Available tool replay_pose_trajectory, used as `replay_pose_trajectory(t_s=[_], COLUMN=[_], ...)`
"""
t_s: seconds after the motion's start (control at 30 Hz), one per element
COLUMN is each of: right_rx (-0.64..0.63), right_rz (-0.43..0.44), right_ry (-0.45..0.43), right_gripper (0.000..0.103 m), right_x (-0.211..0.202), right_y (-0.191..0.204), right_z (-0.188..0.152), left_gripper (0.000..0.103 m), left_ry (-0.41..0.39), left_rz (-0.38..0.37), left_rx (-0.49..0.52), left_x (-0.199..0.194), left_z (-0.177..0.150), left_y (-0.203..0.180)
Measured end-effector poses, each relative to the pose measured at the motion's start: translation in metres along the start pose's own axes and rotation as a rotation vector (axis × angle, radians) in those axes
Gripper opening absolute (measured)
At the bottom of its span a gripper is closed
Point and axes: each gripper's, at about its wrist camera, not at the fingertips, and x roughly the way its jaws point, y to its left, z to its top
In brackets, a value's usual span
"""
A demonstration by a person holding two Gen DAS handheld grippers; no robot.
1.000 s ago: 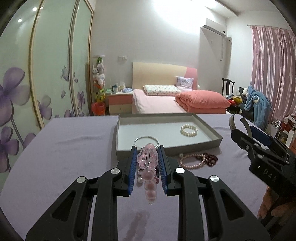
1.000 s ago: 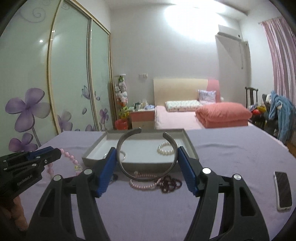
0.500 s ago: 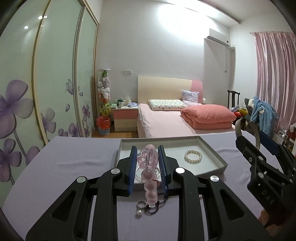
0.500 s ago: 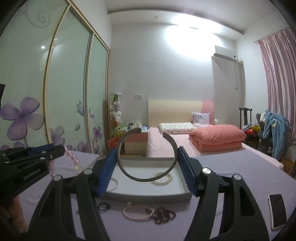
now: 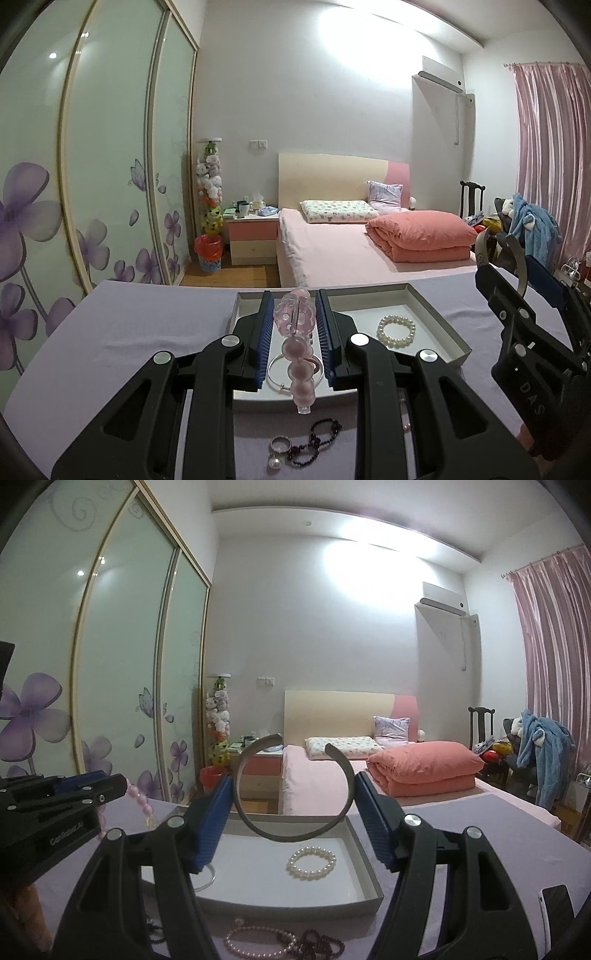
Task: Organize jewelry
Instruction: 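Lift both bracelets, lower them into the gray tray and open both tools, then withdraw both tools from the tray toward the remaining jewelry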
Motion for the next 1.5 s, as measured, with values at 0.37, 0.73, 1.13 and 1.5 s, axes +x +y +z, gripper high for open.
replay_pose_trajectory(t_s=[0.37, 0.73, 1.13, 1.5], right_rx=[-0.004, 0.053, 0.155, 0.156], right_rz=[0.010, 0.068, 0.070, 0.049], right_ry=[0.127, 0.437, 0.548, 0.503], right_gripper=[0.065, 0.065, 0.071, 0.071], right_x=[0.066, 0.148, 0.162, 0.134], right_y=[0.002, -0.004, -0.024, -0.038], right_z=[-0.016, -0.057, -0.070, -0.050], left_gripper=[0.024, 0.024, 0.053, 0.053], left_ry=[0.069, 0.193, 0.196, 0.179], left_rz=[-0.033, -0.053, -0.021, 0.036], left_rx=[-0.007, -0.008, -0.080, -0.147], left_x=[0.052, 0.105, 0.110, 0.082], left_z=[0.000, -0.011, 0.005, 0.013], left_y=[0.001, 0.000, 0.028, 0.058])
